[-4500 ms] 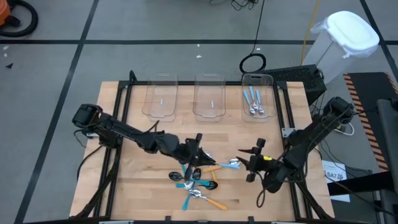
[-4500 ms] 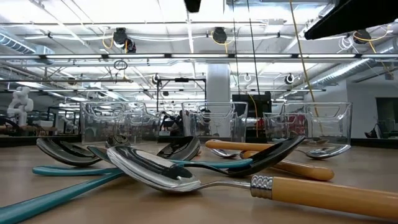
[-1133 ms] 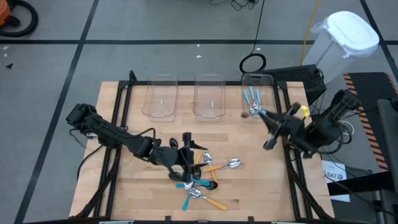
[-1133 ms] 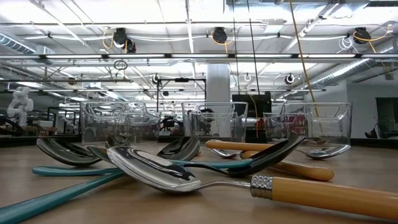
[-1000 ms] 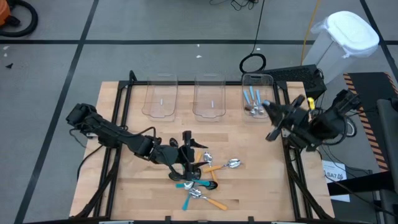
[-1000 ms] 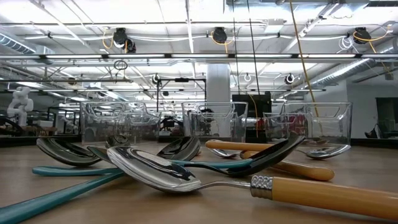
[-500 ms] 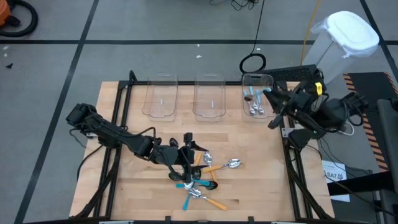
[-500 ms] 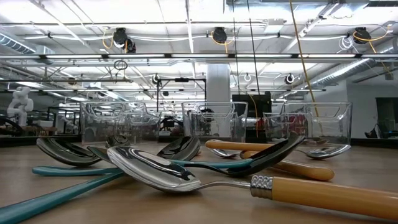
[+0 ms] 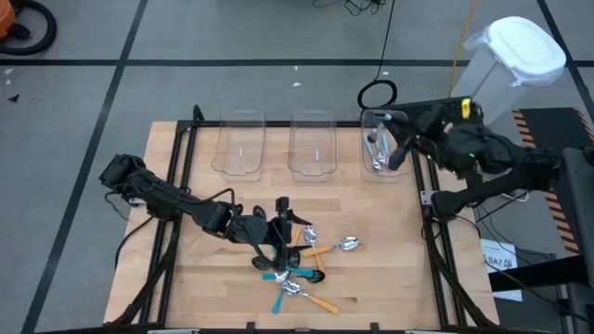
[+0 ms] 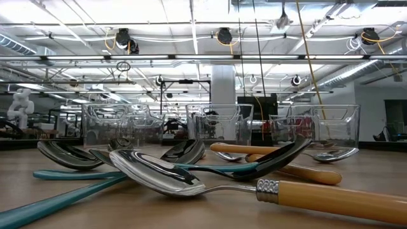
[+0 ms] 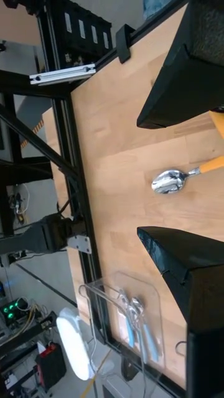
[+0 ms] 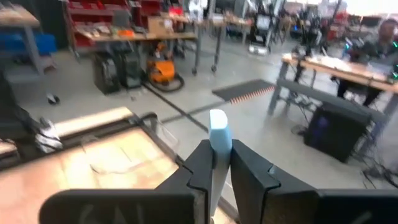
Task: Sort silverware by color (type)
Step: Put the light blue spoon into the right transparent bin
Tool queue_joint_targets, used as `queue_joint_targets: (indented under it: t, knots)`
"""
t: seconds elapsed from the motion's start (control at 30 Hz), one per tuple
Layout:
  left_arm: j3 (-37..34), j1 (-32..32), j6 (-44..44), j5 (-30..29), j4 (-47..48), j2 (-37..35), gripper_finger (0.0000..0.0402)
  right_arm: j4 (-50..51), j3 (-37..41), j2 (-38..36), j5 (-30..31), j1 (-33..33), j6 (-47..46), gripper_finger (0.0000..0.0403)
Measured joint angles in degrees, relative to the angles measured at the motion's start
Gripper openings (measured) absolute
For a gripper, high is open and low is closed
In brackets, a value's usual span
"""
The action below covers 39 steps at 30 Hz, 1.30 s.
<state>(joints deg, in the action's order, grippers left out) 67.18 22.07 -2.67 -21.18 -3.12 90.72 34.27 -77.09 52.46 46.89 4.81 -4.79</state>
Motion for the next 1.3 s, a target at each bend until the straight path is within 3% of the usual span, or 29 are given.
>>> queue_joint_targets:
  t: [0.33,0.57,0.87,1.3]
  knots:
    - [0.0,-0.3,0.6,0.8,0.0,0.0,0.0268,10.5,-0.2,3.2,-14.5,-19.9,-0.6,0.0033]
    - [0.0,-0.3,0.5,0.8,0.0,0.0,0.0268,13.4,-0.2,5.7,-24.7,-29.9,-0.1,0.0033]
    - [0.0,-0.3,0.9,0.8,0.9,0.0,0.0268,19.0,-0.2,10.2,-30.9,-38.1,1.1,0.0033]
    - [0.0,-0.2,3.7,0.8,1.7,0.0,0.0268,16.4,2.2,14.9,-30.7,-41.6,1.3,0.0033]
